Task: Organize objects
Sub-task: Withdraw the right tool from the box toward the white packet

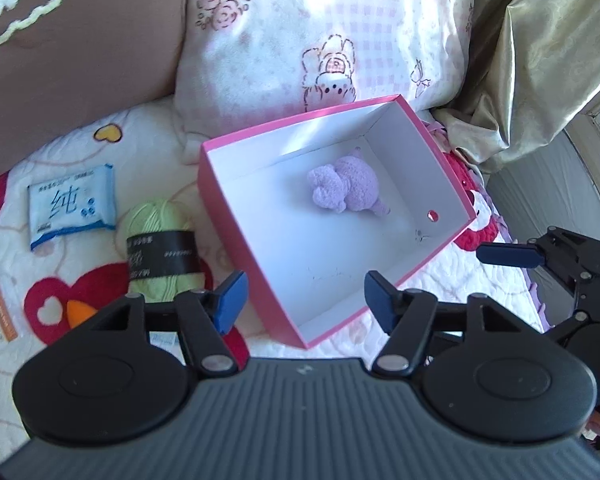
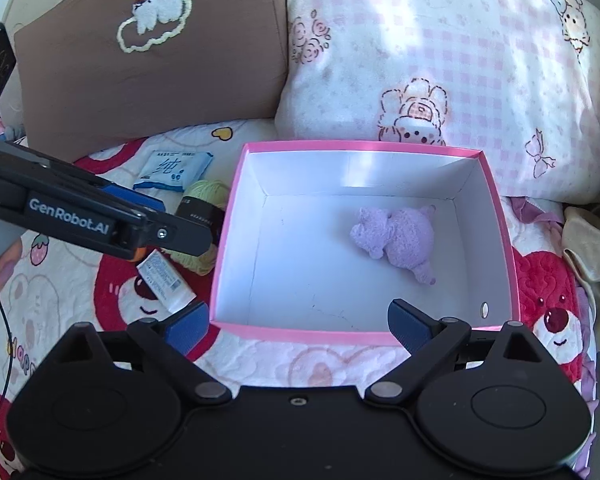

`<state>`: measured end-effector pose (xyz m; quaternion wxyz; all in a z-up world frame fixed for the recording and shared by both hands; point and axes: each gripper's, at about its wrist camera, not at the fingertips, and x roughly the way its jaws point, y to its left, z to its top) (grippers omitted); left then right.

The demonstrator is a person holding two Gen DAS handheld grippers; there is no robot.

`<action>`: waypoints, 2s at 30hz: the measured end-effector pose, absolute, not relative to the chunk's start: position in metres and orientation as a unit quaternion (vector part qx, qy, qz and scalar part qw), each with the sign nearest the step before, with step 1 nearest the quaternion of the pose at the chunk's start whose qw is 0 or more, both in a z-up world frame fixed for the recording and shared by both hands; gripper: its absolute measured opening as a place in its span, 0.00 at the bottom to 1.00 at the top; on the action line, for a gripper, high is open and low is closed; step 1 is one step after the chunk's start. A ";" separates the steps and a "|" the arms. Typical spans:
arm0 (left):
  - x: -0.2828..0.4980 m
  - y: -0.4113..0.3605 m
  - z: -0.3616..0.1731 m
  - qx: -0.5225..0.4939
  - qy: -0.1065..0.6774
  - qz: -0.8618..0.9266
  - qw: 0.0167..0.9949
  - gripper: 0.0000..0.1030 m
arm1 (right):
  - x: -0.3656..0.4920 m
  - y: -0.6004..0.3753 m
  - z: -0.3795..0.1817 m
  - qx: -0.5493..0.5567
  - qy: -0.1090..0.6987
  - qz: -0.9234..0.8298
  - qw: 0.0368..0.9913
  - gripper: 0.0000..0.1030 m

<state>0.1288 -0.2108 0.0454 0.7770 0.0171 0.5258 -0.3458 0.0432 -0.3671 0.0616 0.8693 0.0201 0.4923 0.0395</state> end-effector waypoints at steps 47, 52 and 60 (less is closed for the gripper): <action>0.072 -0.041 0.015 0.004 0.560 -0.282 0.779 0.93 | -0.018 -0.224 0.069 -0.002 0.427 0.178 0.886 0.99; 0.077 -0.031 0.011 0.000 0.560 -0.269 0.784 0.93 | -0.010 -0.221 0.050 0.039 0.432 0.164 0.886 0.99; 0.080 -0.030 0.003 0.015 0.561 -0.266 0.784 0.93 | 0.002 -0.214 0.012 0.065 0.496 0.142 0.854 1.00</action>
